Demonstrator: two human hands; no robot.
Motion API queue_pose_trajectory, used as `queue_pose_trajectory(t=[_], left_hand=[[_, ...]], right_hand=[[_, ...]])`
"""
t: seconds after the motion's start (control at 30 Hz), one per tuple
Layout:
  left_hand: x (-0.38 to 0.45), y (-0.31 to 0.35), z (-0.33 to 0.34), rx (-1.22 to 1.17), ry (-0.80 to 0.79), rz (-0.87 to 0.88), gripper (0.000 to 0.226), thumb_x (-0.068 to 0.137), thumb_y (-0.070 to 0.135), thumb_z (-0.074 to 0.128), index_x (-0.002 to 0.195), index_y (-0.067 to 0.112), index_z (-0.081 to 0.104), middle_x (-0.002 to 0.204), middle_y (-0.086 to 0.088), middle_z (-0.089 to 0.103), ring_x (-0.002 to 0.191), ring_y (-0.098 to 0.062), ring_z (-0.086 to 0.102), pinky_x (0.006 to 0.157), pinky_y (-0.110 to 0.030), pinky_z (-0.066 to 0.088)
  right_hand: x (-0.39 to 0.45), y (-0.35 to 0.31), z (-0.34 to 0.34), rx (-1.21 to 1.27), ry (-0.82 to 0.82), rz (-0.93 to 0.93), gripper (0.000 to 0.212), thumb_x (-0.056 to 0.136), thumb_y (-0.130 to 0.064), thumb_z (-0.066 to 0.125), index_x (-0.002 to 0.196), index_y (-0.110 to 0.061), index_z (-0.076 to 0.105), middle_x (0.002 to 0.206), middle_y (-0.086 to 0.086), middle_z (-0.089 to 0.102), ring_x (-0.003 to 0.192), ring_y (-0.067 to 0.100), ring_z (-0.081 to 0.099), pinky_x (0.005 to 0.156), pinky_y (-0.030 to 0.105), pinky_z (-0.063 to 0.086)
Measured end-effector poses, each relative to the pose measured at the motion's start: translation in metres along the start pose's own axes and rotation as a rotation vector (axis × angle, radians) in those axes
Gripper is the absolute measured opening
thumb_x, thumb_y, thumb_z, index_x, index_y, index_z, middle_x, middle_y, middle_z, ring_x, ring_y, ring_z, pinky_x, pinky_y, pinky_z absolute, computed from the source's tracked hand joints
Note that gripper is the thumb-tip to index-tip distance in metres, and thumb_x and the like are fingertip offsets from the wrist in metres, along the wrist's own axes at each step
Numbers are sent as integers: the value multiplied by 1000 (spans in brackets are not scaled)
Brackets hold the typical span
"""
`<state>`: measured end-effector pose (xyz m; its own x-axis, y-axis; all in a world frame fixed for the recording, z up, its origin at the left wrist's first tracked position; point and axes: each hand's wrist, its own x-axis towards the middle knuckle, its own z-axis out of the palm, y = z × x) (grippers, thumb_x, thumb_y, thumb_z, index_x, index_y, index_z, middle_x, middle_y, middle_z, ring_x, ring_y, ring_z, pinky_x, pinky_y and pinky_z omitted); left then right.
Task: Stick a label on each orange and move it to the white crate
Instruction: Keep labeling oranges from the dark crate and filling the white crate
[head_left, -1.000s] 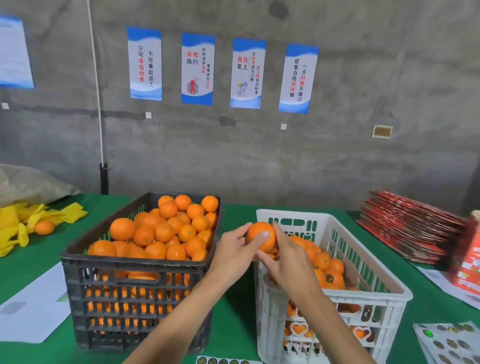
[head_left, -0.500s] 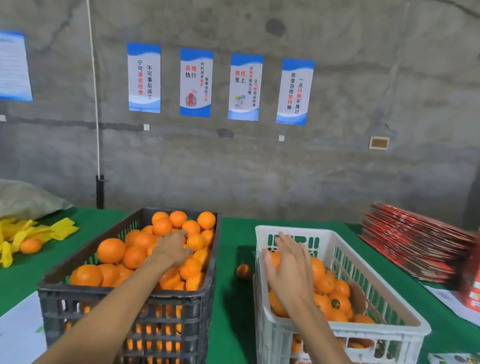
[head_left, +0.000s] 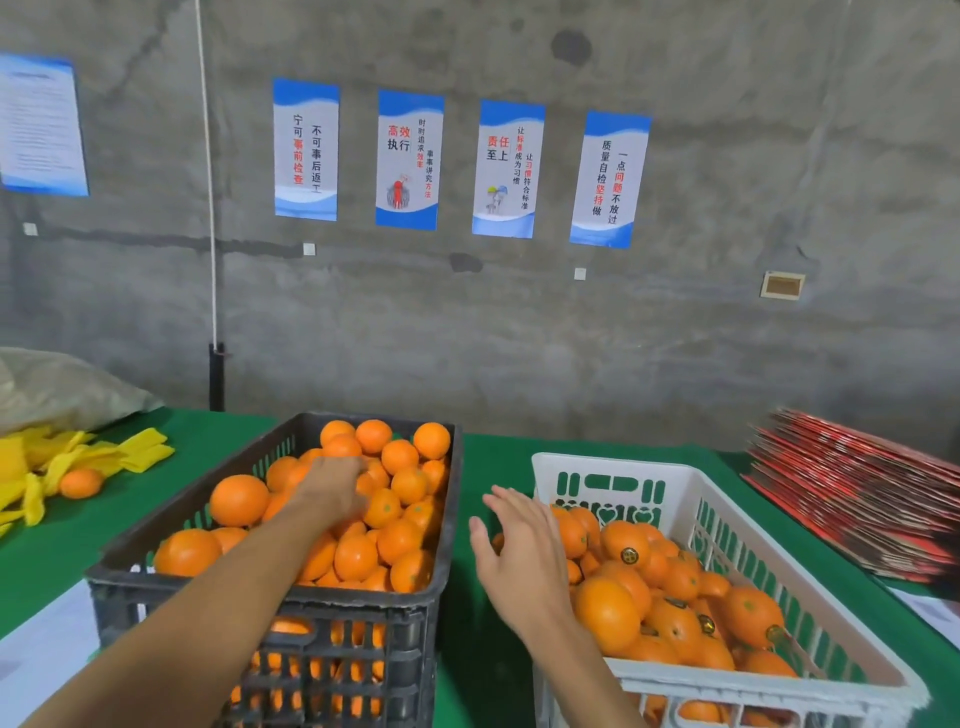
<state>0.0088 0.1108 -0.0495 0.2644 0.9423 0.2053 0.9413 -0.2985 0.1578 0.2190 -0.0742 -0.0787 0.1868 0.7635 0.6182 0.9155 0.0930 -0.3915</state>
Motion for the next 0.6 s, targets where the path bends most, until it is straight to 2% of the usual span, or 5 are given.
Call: queue_pose_trajectory(t=[0.13,0.23,0.4,0.5,0.6], left_hand=[[-48,42,-35,-753,228,112,60,83,37,87,137,20,67,129,-3,70,118,-17,63,88,-22,49],[-105,76,-43,-1133,207,266,47,82,27,87,126,28,71,116,7,74,109,1,65,84,-8,48],[-186,111,-14,-1414,148,304,45,87,14,82,130,19,69,105,25,76,102,7,70,84,-10,53],[-223,115,19,-1411,73,306,47,86,38,83,131,31,71,118,24,73,114,2,68,91,-15,54],[-249,112,61,-1501,-43,289,62,84,52,82,138,28,66,130,12,71,123,-11,67,96,-30,59]], right_hand=[[-14,-5,-9,88,45,7,45,105,-41,50,145,-24,54,150,-7,53,142,8,41,124,28,23],[-35,-19,-18,248,83,9,56,103,-50,51,153,-27,44,153,-9,50,141,6,42,117,24,33],[-89,-34,-27,336,285,-45,73,99,-59,44,160,-22,27,154,-17,37,139,-9,34,109,15,34],[-135,-27,-23,396,296,-40,73,101,-52,46,162,-23,20,164,-9,30,147,-6,28,113,9,28],[-177,-10,-17,412,205,-13,73,101,-53,47,163,-27,18,165,-9,30,146,-3,33,109,5,30]])
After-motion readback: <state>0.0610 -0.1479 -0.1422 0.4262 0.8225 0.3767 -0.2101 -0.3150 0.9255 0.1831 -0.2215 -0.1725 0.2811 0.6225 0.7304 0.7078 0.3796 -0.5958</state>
